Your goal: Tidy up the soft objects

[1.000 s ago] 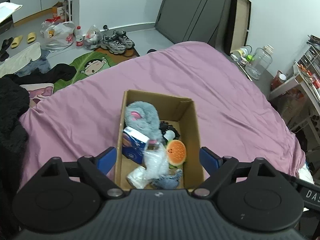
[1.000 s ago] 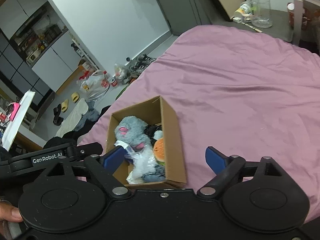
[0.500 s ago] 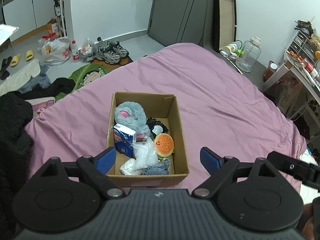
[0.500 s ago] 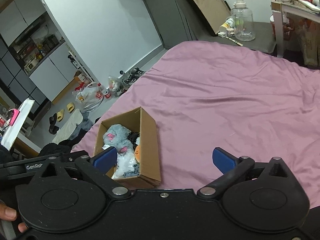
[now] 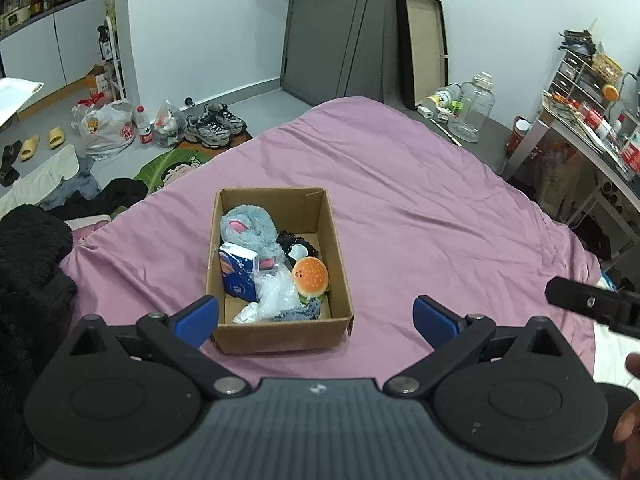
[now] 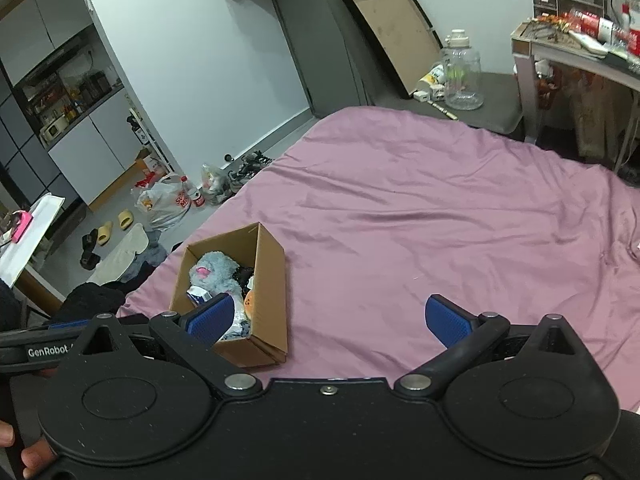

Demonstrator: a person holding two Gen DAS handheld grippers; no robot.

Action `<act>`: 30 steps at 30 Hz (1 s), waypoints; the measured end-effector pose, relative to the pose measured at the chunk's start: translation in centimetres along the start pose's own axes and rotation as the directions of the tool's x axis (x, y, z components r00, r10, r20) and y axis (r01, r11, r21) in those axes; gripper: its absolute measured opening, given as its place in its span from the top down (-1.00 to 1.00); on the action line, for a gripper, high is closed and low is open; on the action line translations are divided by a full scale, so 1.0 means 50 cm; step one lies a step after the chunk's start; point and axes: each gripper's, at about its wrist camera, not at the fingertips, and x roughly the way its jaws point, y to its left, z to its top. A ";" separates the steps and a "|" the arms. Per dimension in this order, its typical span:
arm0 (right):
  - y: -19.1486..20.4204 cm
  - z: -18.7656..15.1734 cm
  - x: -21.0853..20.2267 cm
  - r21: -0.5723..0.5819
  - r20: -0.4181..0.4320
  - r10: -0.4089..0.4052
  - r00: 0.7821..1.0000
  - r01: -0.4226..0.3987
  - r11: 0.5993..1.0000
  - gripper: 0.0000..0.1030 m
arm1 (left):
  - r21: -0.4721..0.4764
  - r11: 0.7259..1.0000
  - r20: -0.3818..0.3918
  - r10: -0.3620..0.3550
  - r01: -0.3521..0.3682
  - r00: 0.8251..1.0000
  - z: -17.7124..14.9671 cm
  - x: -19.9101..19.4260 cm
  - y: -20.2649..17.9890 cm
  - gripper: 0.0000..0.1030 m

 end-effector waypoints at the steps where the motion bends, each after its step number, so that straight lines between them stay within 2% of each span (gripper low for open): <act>1: 0.000 -0.002 -0.007 0.001 0.006 0.000 1.000 0.000 1.000 -1.00 | 0.006 1.000 0.003 0.002 -0.002 1.000 -0.003 -0.006 -0.002 -0.99; 9: 0.010 -0.021 -0.066 -0.011 0.053 -0.018 0.998 0.018 1.000 -1.00 | 0.043 0.999 0.046 -0.003 0.001 0.999 -0.026 -0.062 -0.007 -0.99; 30: 0.032 -0.067 -0.171 -0.050 0.089 -0.008 0.996 0.012 0.999 -1.00 | 0.078 0.997 0.125 -0.022 0.012 0.992 -0.066 -0.166 -0.024 -0.99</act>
